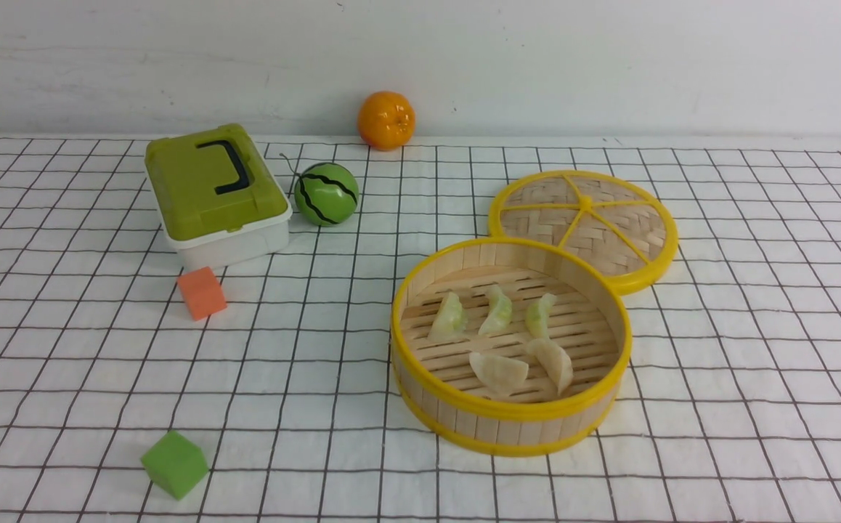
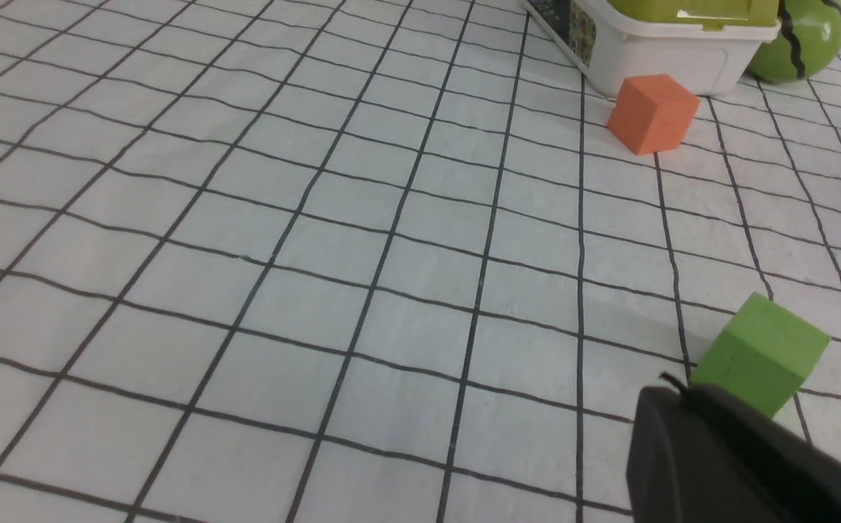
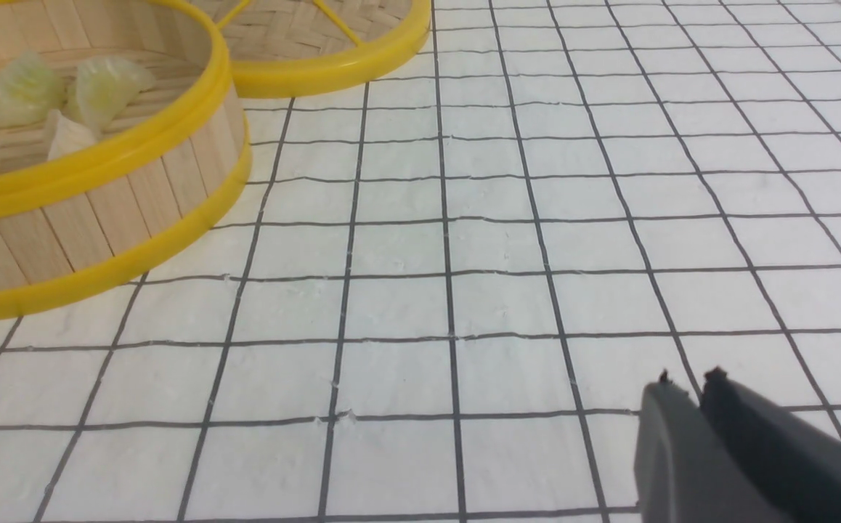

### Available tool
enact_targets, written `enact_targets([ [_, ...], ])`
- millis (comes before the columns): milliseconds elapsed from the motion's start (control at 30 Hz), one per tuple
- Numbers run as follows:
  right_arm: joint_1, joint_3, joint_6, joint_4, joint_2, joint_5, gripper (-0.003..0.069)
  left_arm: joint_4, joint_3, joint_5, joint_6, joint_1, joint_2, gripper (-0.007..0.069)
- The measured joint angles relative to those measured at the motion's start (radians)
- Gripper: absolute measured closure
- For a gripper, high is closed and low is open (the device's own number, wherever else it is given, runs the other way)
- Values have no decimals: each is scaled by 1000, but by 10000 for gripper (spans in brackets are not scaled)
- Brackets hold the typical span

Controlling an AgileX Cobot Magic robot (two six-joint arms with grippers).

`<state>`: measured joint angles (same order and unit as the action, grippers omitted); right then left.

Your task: Put the dumplings into the steamer on the table with the white tablecloth.

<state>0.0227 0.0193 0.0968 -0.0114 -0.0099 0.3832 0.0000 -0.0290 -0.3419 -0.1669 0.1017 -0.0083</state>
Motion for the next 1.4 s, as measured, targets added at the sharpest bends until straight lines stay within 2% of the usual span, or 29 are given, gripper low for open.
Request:
enact_targets([
  [267, 0, 0, 0, 0, 0, 0, 589, 0, 0, -1, 62, -31, 0, 637],
  [1400, 0, 0, 0, 0, 0, 0, 557, 0, 0, -2, 66, -31, 0, 636],
])
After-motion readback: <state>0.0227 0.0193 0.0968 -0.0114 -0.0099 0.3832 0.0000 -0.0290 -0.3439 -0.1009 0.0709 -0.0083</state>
